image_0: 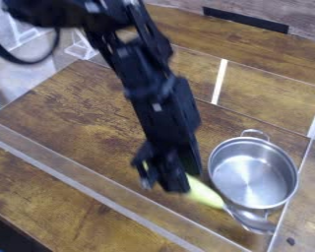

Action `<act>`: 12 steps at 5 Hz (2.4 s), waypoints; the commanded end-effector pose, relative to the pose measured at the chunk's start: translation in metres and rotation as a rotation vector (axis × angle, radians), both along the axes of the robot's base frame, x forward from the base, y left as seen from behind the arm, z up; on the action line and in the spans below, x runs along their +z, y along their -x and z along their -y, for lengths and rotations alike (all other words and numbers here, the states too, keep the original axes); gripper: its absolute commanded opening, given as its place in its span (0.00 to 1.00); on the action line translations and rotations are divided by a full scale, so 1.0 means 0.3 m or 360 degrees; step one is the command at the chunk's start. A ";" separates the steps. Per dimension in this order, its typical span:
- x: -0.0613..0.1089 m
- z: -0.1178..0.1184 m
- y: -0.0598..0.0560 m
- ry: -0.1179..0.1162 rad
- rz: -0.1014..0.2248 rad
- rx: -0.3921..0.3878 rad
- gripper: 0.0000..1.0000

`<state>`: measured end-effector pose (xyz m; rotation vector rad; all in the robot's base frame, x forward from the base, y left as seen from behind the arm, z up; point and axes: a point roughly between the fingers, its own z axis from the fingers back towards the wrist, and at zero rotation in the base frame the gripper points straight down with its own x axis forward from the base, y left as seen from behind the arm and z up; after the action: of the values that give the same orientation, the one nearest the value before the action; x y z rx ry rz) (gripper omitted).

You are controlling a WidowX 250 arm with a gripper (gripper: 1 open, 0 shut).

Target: Move the green spoon to the right

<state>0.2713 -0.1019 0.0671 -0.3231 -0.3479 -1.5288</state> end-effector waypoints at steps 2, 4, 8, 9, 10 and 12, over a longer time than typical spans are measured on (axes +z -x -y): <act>-0.009 0.009 -0.030 -0.0034 0.0112 -0.0032 0.00; 0.003 -0.033 -0.038 -0.0041 0.0142 0.0031 0.00; 0.145 0.012 -0.070 -0.0086 0.0114 0.0058 1.00; 0.190 -0.012 -0.086 -0.0116 0.0057 0.0051 1.00; 0.227 -0.044 -0.089 -0.0115 -0.0006 0.0065 1.00; 0.232 -0.100 -0.086 -0.0116 -0.0122 -0.0056 1.00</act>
<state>0.2873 -0.0745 0.1222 -0.3742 -0.1799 -1.5505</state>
